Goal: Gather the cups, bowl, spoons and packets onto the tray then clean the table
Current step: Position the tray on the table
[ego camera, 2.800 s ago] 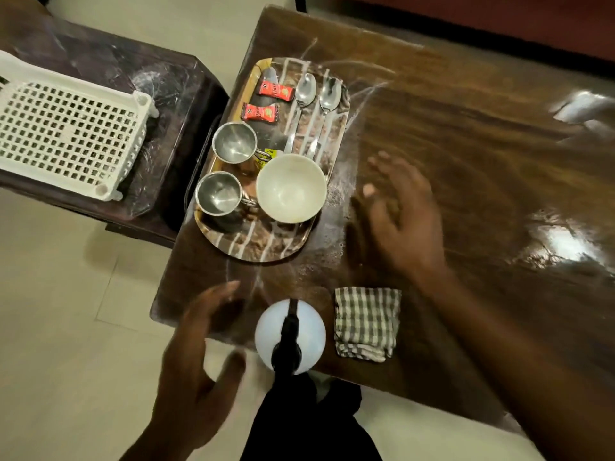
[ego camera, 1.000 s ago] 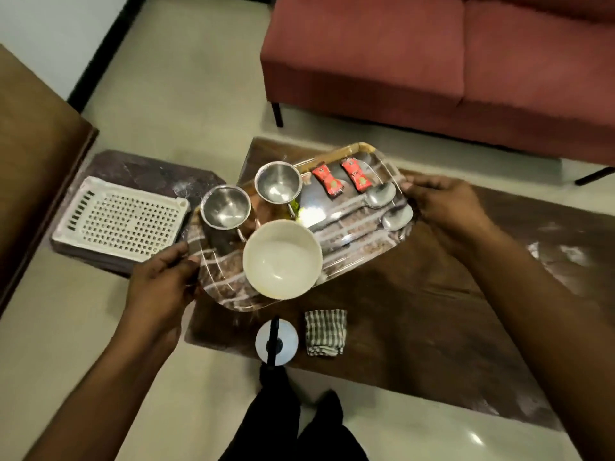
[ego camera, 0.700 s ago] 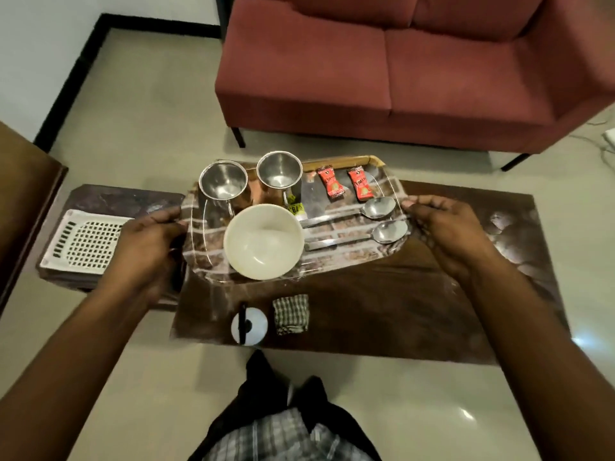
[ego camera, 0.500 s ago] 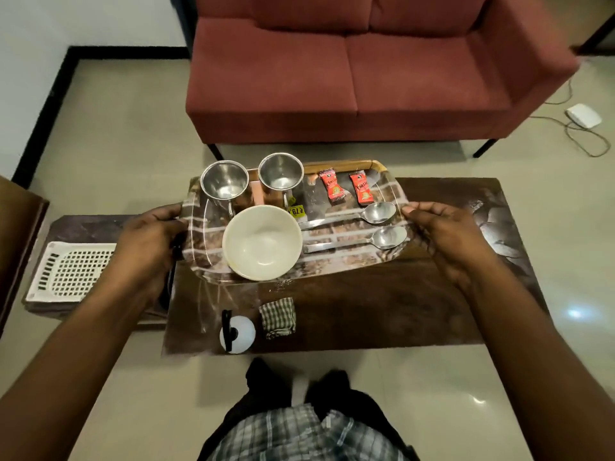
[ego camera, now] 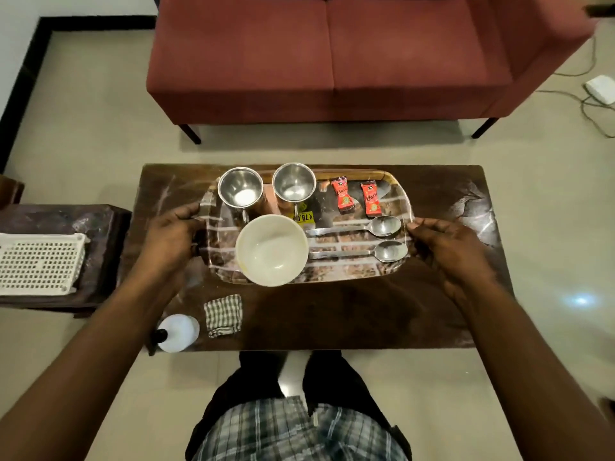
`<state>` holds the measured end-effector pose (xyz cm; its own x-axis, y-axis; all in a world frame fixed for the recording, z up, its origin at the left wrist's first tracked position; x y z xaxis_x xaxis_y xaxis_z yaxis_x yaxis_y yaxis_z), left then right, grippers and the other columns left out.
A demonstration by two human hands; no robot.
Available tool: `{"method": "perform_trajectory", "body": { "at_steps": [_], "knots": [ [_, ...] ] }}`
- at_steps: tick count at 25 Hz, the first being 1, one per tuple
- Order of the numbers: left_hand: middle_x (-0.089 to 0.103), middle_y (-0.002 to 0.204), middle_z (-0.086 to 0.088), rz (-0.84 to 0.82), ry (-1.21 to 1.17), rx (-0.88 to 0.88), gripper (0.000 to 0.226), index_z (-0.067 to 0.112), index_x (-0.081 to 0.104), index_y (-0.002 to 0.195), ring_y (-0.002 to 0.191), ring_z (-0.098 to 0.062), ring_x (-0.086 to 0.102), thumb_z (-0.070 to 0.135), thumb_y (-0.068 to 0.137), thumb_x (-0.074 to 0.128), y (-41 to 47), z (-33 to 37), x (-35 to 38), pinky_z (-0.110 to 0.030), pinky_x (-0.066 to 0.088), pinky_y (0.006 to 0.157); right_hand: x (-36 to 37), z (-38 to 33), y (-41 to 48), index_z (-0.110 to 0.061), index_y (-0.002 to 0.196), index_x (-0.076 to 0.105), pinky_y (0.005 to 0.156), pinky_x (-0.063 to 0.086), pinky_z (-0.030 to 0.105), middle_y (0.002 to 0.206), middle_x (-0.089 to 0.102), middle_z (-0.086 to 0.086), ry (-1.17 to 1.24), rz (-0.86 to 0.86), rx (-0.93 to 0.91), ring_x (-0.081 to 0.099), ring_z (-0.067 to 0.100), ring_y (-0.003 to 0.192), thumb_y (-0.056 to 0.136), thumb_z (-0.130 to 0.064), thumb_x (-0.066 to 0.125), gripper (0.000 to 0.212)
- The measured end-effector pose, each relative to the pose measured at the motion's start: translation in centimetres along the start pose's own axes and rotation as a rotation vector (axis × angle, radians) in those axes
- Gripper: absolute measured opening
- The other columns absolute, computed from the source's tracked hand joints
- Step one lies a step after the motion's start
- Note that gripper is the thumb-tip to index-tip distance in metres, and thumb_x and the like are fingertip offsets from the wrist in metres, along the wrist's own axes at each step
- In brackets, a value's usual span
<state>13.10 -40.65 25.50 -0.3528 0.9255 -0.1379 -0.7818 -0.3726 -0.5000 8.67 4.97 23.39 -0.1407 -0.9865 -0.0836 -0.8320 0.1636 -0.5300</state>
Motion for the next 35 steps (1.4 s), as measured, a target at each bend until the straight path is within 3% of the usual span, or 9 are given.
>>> {"method": "perform_trajectory", "body": {
  "at_steps": [4,7,10,13,16,20,22,27,35],
  "knots": [
    [0.085,0.09,-0.007,0.035,0.061,-0.061,0.041,0.025,0.086,0.093,0.064,-0.011,0.078,0.001,0.101,0.055,2.4,-3.3,4.7,-0.029,0.061,0.052,-2.5,4.1,4.5,-0.004,0.107,0.077,0.052,0.055,0.018,0.074,0.08,0.001,-0.011,0.046,0.068,0.069,0.006,0.057,0.101,-0.004,0.069,0.01],
    [0.082,0.102,-0.012,0.008,0.119,-0.091,0.032,0.014,0.08,0.116,0.072,-0.016,0.077,0.001,0.101,0.055,5.4,-6.1,7.1,-0.033,0.061,0.063,-3.4,7.6,8.0,0.002,0.118,0.076,0.065,0.058,0.029,0.098,0.079,0.017,-0.011,0.077,0.113,0.068,0.018,0.071,0.101,-0.006,0.07,0.02],
    [0.081,0.107,-0.01,-0.018,0.16,-0.13,0.032,0.015,0.078,0.122,0.079,-0.018,0.077,0.003,0.103,0.055,9.3,-9.6,9.1,-0.036,0.061,0.071,-3.7,10.6,11.9,0.003,0.121,0.074,0.064,0.06,0.025,0.103,0.078,0.019,-0.02,0.104,0.133,0.069,0.016,0.071,0.102,-0.006,0.069,0.022],
    [0.081,0.102,-0.007,-0.019,0.178,-0.164,0.032,0.016,0.077,0.121,0.074,-0.014,0.076,0.001,0.104,0.053,12.7,-13.2,10.5,-0.033,0.062,0.066,-3.4,13.5,15.5,0.004,0.123,0.073,0.066,0.061,0.024,0.099,0.079,0.013,-0.025,0.123,0.162,0.071,0.015,0.075,0.102,-0.005,0.069,0.023],
    [0.083,0.082,0.004,0.023,0.172,-0.188,0.035,0.021,0.079,0.105,0.062,-0.006,0.076,-0.003,0.102,0.053,15.7,-16.9,11.3,-0.024,0.059,0.052,-2.6,16.6,18.5,0.002,0.124,0.073,0.066,0.063,0.02,0.101,0.079,0.011,-0.022,0.125,0.183,0.073,0.012,0.077,0.102,-0.004,0.068,0.023],
    [0.082,0.076,0.01,0.024,0.193,-0.202,0.04,0.026,0.078,0.096,0.06,-0.003,0.075,-0.005,0.101,0.053,19.4,-21.4,12.4,-0.019,0.057,0.049,-2.2,21.6,21.6,0.002,0.126,0.072,0.095,0.062,0.04,0.118,0.077,0.021,-0.047,0.148,0.212,0.073,0.025,0.098,0.102,-0.005,0.069,0.025],
    [0.082,0.076,0.011,0.018,0.217,-0.193,0.042,0.024,0.078,0.096,0.061,-0.003,0.076,-0.007,0.101,0.051,20.4,-22.9,12.9,-0.019,0.057,0.049,-2.2,23.3,22.6,0.002,0.127,0.072,0.101,0.059,0.045,0.121,0.077,0.023,-0.049,0.155,0.227,0.072,0.028,0.102,0.102,-0.007,0.07,0.027],
    [0.081,0.074,0.015,-0.016,0.269,-0.166,0.043,0.023,0.076,0.106,0.062,0.002,0.074,-0.009,0.103,0.047,22.2,-25.0,13.7,-0.019,0.057,0.05,-2.1,25.6,23.5,0.001,0.129,0.071,0.078,0.064,0.02,0.118,0.077,0.016,-0.043,0.18,0.235,0.073,0.016,0.091,0.101,-0.007,0.071,0.029],
    [0.079,0.071,0.017,-0.026,0.302,-0.151,0.044,0.023,0.075,0.099,0.059,0.003,0.072,-0.01,0.104,0.046,22.6,-25.5,14.4,-0.018,0.057,0.049,-2.1,25.8,23.6,-0.001,0.129,0.069,0.066,0.06,0.012,0.103,0.076,0.006,-0.024,0.193,0.238,0.072,0.009,0.084,0.102,-0.005,0.069,0.027]
  ]
}}
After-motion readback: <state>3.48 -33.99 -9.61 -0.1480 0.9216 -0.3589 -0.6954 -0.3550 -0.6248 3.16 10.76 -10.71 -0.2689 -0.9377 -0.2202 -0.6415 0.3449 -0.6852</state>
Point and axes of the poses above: each hand's wrist, its own y-axis towards the middle knuckle, its own x-axis out of the palm, z = x × y, the point moved 8 cm from there along y, towards the middle knuckle
